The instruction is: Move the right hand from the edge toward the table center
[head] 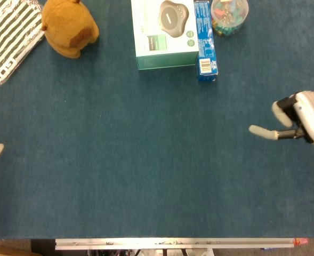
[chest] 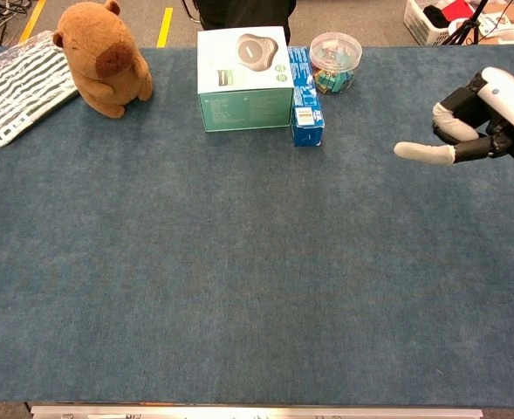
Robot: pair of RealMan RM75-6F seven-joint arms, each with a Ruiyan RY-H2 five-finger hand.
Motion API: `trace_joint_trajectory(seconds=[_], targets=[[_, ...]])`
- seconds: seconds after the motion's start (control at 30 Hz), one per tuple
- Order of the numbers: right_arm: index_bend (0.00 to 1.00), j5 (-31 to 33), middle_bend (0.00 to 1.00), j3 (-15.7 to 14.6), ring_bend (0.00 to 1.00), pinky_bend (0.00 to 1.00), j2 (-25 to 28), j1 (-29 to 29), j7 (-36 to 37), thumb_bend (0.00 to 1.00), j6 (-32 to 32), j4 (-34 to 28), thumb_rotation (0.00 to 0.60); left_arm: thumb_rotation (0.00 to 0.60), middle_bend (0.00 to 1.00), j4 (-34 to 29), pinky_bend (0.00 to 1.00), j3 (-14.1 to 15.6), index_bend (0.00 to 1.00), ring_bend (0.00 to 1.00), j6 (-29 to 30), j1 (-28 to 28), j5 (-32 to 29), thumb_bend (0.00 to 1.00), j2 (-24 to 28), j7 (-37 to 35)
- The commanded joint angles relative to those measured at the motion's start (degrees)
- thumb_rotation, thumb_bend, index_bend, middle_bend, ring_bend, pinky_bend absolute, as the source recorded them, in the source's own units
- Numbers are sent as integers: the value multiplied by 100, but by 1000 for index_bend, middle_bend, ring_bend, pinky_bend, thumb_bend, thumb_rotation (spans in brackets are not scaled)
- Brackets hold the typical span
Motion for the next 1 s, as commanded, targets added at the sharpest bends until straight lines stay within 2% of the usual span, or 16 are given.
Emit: trace_joint_trajectory(seconds=[0.03, 0.07, 0.13, 0.23, 0.33, 0.47, 0.7, 1.0], targets=[[1000, 143, 1000, -54, 1000, 1000, 32, 186, 320, 0, -373, -152, 255, 600, 555, -7, 447, 4, 601, 512, 16, 13, 10, 0, 6, 0], [1000, 177, 1000, -79, 1000, 1000, 87, 234, 454, 0, -513, -236, 209, 600, 555, -16, 447, 3, 604, 512, 25, 20, 10, 0, 14, 0], [1000, 217, 1000, -103, 1000, 1000, 175, 302, 653, 0, -695, -357, 162, 600, 555, -32, 447, 2, 608, 512, 30, 27, 11, 0, 26, -2], [1000, 208, 1000, -156, 1000, 1000, 300, 405, 863, 0, -930, -512, 127, 600, 554, -53, 447, -4, 610, 512, 44, 33, 24, 0, 43, 2], [1000, 180, 1000, -212, 1000, 1000, 371, 496, 1125, 0, -1131, -623, 121, 600, 554, -68, 446, -7, 613, 512, 50, 35, 40, 0, 61, 15], [1000, 25, 1000, -304, 1000, 1000, 537, 694, 1988, 0, -1551, -721, 113, 600, 554, -92, 446, -11, 615, 512, 47, 32, 52, 0, 73, 30], [1000, -431, 1000, -434, 1000, 1000, 395, 705, 2366, 0, -1246, -401, 87, 600, 553, -95, 445, -17, 616, 512, 52, 47, 30, 0, 75, 44], [1000, -800, 1000, -601, 1000, 1000, 421, 842, 3006, 0, -1107, -378, 84, 600, 552, -70, 444, -29, 616, 512, 34, 34, 41, 0, 58, 60]])
